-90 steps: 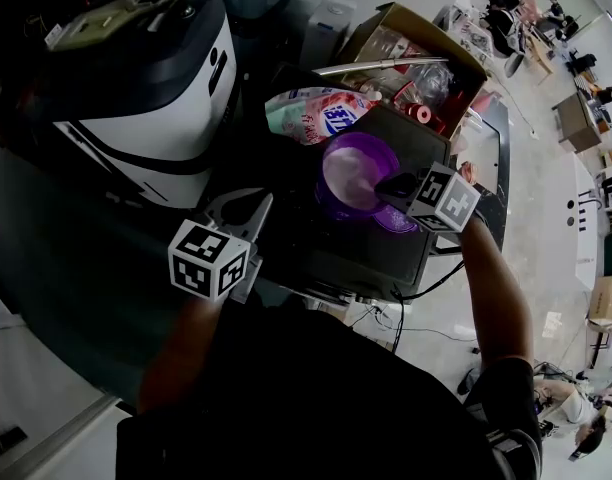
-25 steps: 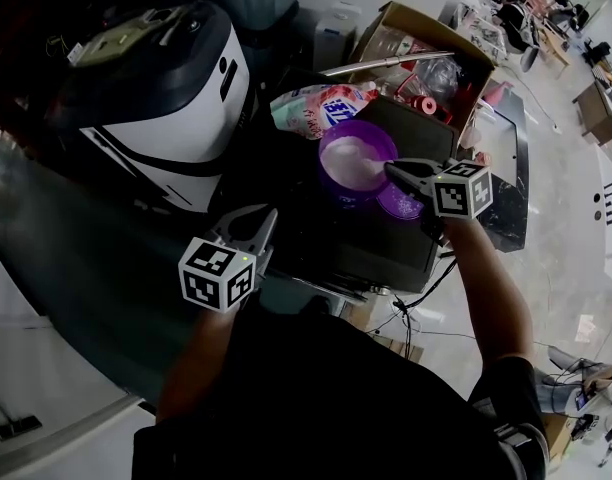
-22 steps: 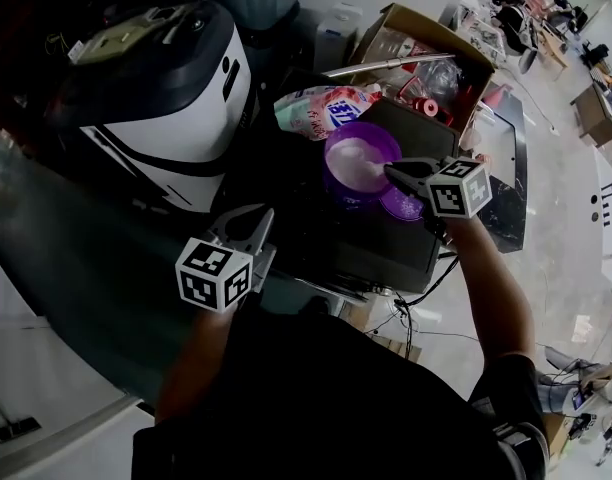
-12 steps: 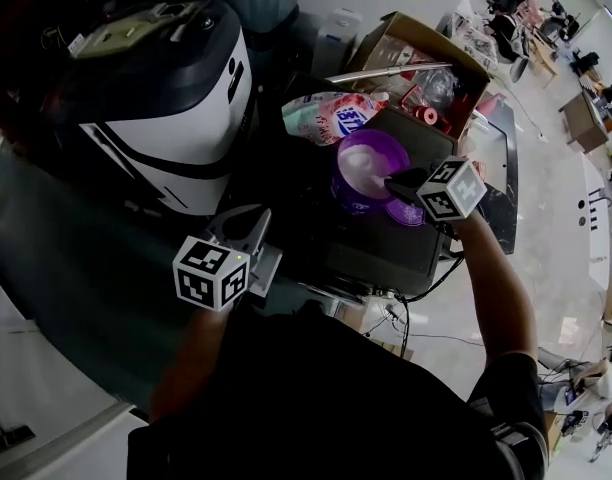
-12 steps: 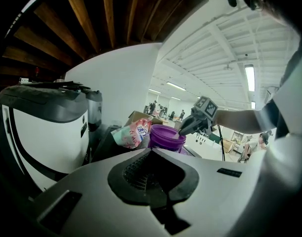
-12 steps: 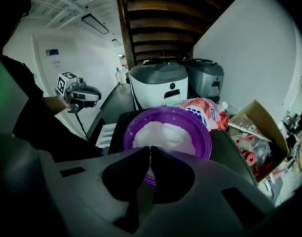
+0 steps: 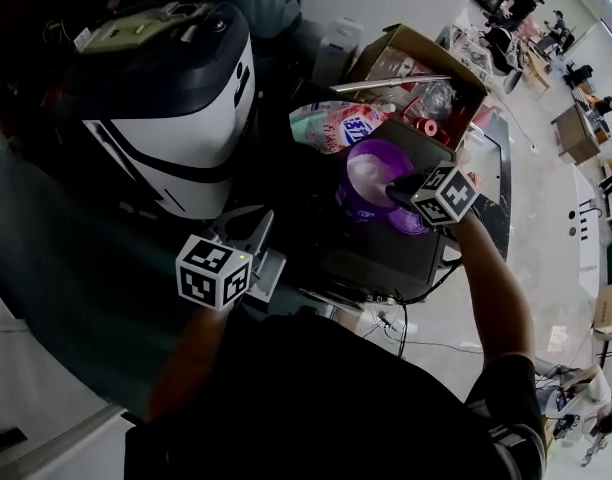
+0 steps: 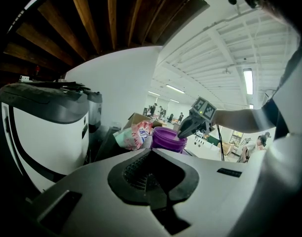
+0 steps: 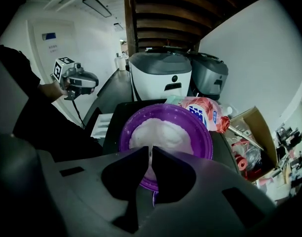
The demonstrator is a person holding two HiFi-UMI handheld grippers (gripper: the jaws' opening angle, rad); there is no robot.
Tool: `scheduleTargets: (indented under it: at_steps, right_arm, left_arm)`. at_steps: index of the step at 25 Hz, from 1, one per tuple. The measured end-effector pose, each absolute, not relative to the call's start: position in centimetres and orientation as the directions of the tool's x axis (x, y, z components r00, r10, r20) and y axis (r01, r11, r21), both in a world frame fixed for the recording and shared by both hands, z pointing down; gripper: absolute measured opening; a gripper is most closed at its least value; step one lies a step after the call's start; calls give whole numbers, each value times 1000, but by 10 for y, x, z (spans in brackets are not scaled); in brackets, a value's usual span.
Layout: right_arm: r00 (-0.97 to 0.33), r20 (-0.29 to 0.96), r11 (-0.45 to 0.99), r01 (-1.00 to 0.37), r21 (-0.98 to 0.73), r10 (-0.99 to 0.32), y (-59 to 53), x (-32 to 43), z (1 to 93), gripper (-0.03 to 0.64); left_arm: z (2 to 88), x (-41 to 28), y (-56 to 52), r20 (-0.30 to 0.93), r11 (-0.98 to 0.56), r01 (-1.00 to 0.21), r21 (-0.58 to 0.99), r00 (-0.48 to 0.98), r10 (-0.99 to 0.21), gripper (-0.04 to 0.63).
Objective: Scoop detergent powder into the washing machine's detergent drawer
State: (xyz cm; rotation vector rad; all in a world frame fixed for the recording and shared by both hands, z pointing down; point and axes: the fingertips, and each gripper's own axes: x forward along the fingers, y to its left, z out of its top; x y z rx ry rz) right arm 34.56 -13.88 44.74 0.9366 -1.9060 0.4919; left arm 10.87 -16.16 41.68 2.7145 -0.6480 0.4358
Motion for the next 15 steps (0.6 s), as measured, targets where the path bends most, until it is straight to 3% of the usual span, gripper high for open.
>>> scheduleTargets:
  at_steps: [11,15]
  right_arm:
    - [-278,855,599,-800,46,-437,-151,340,444,21]
    - [-346,792,539,-842,-26,-502,-156,334,422,20]
  left_arm:
    - [418,100,-170,357,-843,-480,243,852,-383,8]
    - [420,98,-171,361,-842,-478,249,853,-378,8]
